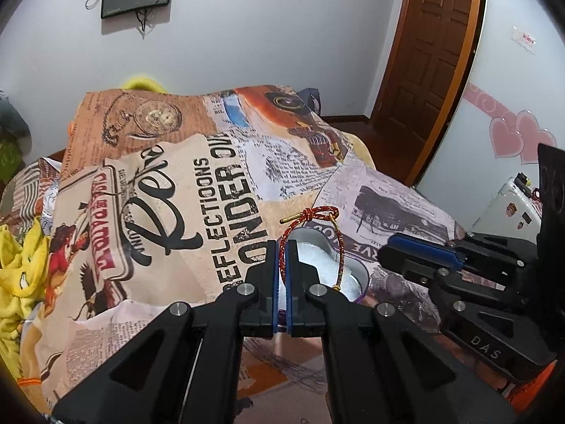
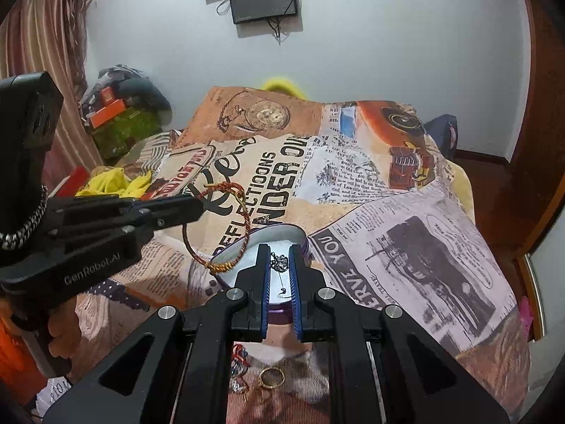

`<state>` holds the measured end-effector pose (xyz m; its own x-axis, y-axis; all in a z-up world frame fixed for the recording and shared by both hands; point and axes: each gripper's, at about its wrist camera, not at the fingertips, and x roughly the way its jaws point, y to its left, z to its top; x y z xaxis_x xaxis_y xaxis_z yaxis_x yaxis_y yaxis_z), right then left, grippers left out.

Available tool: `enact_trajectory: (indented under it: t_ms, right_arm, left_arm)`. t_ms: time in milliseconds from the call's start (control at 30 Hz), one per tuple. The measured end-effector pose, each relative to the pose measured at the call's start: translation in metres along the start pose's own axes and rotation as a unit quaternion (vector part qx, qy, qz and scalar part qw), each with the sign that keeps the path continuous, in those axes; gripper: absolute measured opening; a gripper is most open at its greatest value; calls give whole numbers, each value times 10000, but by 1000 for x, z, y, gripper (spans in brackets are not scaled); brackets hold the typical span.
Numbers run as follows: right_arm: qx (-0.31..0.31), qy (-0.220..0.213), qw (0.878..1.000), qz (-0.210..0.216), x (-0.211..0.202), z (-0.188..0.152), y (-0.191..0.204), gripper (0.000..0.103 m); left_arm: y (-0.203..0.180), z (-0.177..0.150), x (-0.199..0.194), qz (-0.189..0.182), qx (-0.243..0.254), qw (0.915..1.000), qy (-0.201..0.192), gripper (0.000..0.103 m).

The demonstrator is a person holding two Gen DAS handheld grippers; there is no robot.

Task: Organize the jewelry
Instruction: 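Carry the red bracelet into the heart tin and open the left gripper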

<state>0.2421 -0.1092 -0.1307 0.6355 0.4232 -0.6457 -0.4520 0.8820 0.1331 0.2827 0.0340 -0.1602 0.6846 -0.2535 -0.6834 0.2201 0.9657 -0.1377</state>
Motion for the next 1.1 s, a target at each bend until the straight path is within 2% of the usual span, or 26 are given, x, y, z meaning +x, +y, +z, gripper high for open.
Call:
enact_trajectory:
  t_ms: [500, 833, 1033, 1100]
  right_arm:
    - [-114, 627, 9977, 213, 40, -6, 4, 9]
    - [-159, 776, 9964, 289, 48, -10, 5, 9]
    - [-272, 799, 9962, 206, 48, -10, 8, 10]
    - [-294, 814, 9961, 178, 48, -10, 8, 13]
  left_arm:
    - [12, -6, 41, -35, -169, 9986, 496, 1]
    - [17, -11, 47, -94, -235, 9974, 669, 2]
    - [17, -13, 50, 4, -186, 9967, 796, 9]
    - [17, -14, 49, 24, -186, 9966, 797, 10]
